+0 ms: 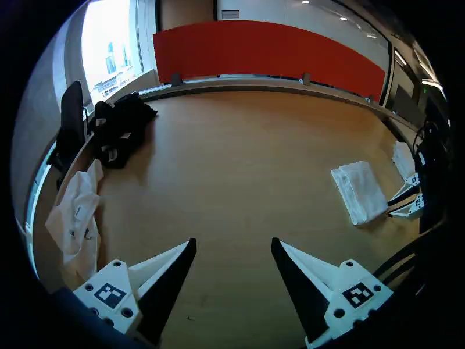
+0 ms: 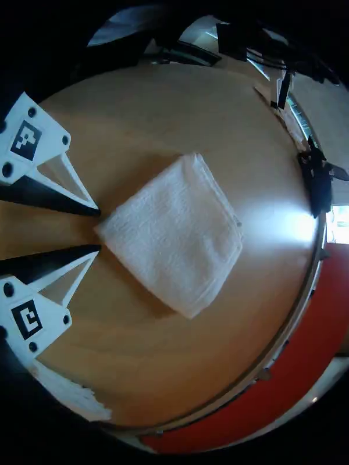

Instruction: Fold towel

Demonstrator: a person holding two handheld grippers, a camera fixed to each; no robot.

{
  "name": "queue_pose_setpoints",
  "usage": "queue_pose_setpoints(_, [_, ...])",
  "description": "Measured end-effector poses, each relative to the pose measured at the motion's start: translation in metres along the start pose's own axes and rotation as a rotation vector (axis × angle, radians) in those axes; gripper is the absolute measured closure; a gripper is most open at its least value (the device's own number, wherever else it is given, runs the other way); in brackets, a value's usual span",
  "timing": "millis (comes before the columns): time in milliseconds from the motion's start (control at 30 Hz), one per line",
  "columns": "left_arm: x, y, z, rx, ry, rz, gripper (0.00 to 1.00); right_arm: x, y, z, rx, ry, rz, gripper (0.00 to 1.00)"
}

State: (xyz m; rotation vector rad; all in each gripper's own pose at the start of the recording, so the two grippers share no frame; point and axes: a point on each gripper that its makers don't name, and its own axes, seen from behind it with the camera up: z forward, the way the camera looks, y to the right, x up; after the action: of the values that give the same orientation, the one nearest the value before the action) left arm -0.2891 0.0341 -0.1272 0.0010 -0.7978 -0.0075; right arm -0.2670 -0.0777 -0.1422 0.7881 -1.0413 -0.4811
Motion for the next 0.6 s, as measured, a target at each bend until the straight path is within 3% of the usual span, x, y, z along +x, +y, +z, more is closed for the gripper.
queue_pose_setpoints(267, [0.0001, 0.0, -0.0008, -0.004, 0.0, 0.001, 0.04, -0.0003, -0.0002, 0.0026, 0.001, -0.001, 0.004, 0.65])
queue_pose_setpoints(600, [-0.0004, 0.0015, 0.0014, -0.002, -0.003, 0.003, 0.04, -0.0009, -0.0001, 0.0017, 0.009, -0.002, 0.019, 0.86])
